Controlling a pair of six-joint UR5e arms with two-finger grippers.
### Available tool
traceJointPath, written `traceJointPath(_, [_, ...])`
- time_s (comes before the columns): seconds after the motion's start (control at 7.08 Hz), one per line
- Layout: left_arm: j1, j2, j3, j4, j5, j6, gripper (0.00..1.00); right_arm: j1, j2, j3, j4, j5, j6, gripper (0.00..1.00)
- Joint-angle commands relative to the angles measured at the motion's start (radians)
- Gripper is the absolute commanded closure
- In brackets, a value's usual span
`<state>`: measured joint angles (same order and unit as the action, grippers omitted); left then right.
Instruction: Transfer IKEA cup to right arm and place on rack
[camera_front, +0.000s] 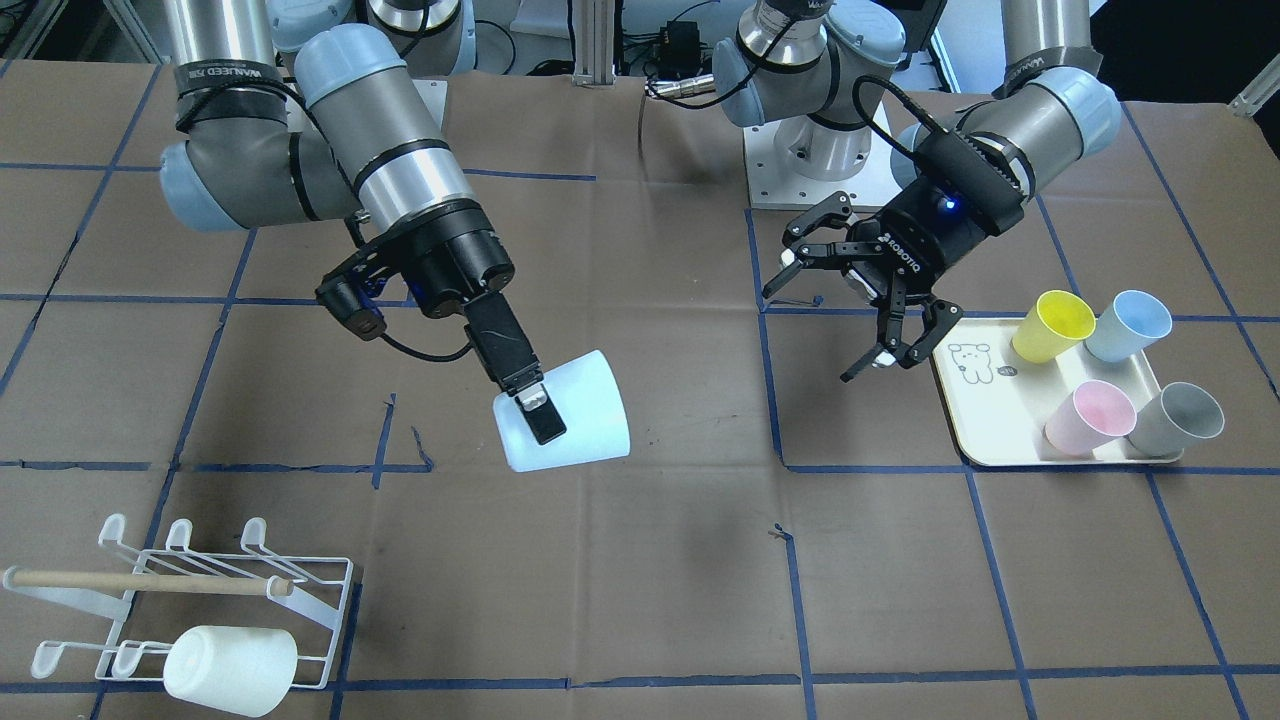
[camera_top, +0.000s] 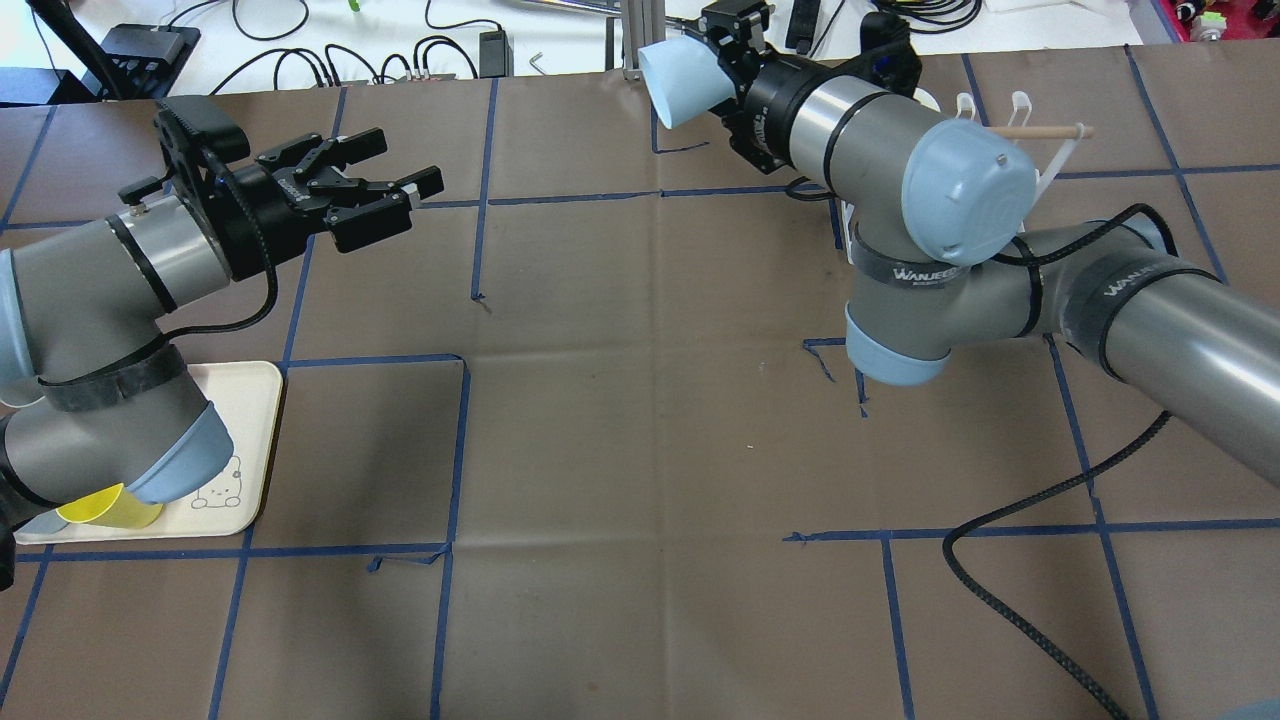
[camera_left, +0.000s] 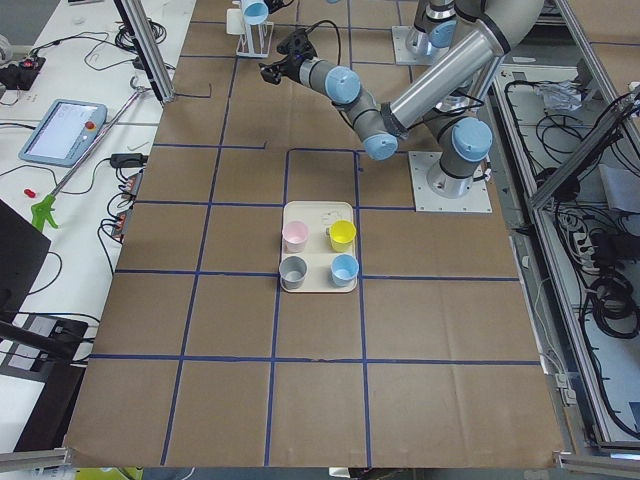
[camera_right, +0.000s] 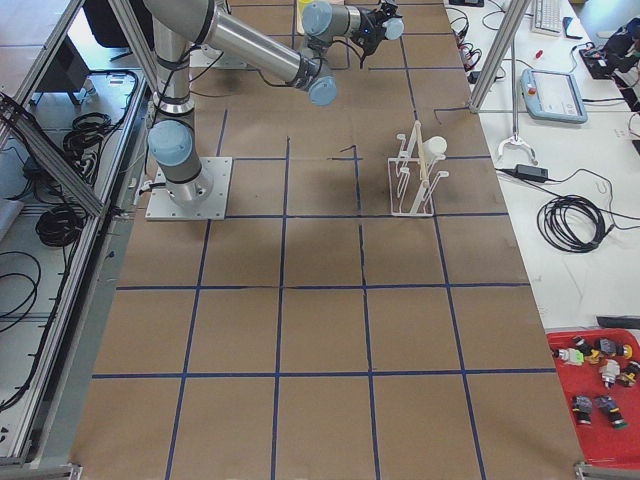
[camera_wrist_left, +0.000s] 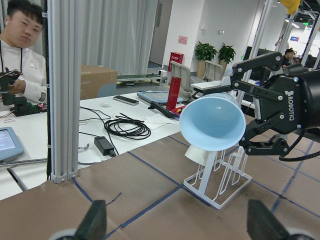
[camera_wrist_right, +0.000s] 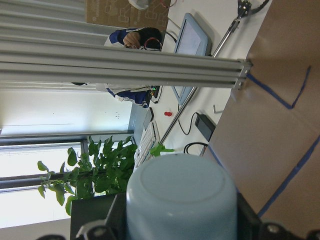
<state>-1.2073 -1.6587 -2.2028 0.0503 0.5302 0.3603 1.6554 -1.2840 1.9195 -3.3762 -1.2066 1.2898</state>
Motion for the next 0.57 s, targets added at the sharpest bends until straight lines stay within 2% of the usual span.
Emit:
traceJointPath(0.0, [-0.009, -0.009, 0.082, -0.088, 0.240, -0.147, 0.01, -0.097, -0.001, 0.001, 0.001, -0.016, -0.299, 0.92])
traceJointPath(0.14, [-0.032, 0.002, 0.119, -0.244, 0.384, -0.149, 0.01, -0.127, -0.006, 0.001, 0.012, -0.039, -0.449, 0.91])
traceJointPath(0.28, [-0.088, 0.007, 0.173, -0.371, 0.577, -0.188, 0.01, -0.162, -0.008, -0.002, 0.012, -0.089, -0.578, 0.92])
traceJointPath(0.42, [-0.177, 0.022, 0.266, -0.599, 0.776, -0.272, 0.01, -0.214, -0.008, -0.005, 0.012, -0.093, -0.722, 0.92])
